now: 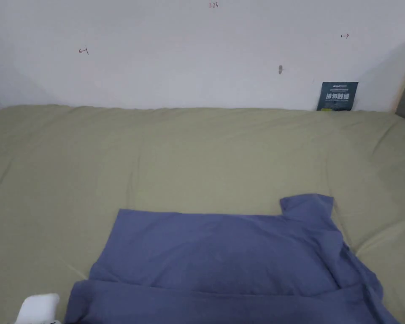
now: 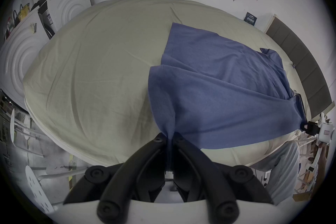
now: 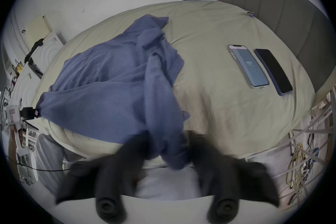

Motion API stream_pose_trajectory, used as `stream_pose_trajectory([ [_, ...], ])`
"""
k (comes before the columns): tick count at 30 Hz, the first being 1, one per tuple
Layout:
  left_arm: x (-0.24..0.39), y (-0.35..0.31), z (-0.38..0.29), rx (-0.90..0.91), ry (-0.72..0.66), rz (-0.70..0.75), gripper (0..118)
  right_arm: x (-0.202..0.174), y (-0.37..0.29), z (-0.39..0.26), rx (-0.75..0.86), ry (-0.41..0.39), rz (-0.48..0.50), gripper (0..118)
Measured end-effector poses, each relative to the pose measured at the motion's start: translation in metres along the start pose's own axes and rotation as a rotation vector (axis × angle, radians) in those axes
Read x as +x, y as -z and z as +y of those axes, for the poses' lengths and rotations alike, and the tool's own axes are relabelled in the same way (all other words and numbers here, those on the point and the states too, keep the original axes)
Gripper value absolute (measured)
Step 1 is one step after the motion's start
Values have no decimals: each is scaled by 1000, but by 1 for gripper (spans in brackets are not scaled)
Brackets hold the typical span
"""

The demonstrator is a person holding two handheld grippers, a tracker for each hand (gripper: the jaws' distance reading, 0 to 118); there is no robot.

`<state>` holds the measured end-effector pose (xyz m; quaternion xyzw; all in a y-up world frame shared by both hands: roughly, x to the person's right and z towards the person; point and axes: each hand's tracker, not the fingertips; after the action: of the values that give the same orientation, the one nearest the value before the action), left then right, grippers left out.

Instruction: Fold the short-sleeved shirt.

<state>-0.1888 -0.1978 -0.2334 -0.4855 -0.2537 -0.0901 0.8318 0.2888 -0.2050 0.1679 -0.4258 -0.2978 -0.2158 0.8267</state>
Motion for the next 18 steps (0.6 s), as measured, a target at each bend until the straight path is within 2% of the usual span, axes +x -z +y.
stream_pose_trajectory([
  [1, 0, 2, 0, -17, 34, 41, 61, 2, 3, 5, -11, -4, 4, 74],
  [2, 0, 1, -2, -21, 43, 38, 113, 4, -1, 4, 13, 18, 3, 111],
  [3, 0, -6, -3, 26, 54, 48, 116, 5, -8, 5, 64, 39, 18, 118],
  [7, 1, -24, 7, 86, 18, 51, 113, 5, -28, 19, 105, 65, 3, 117],
  [8, 8, -34, 13, 104, 19, 44, 113, 3, -33, 24, 152, 61, 24, 117],
  [10, 14, -44, 20, 162, -11, 13, 103, -15, -46, 38, 213, 38, 2, 109],
  [11, 17, -50, 25, 202, -30, -2, 76, -20, -51, 42, 262, 22, -16, 84],
  [13, 18, -49, 32, 253, -18, 5, 0, -35, -57, 47, 343, 6, -50, 6],
  [14, 23, -50, 36, 308, -16, 23, 0, -39, -57, 50, 374, 7, -85, 1],
  [18, 26, -38, 66, 306, -31, -29, 0, -50, -54, 67, 395, 9, -30, 1],
])
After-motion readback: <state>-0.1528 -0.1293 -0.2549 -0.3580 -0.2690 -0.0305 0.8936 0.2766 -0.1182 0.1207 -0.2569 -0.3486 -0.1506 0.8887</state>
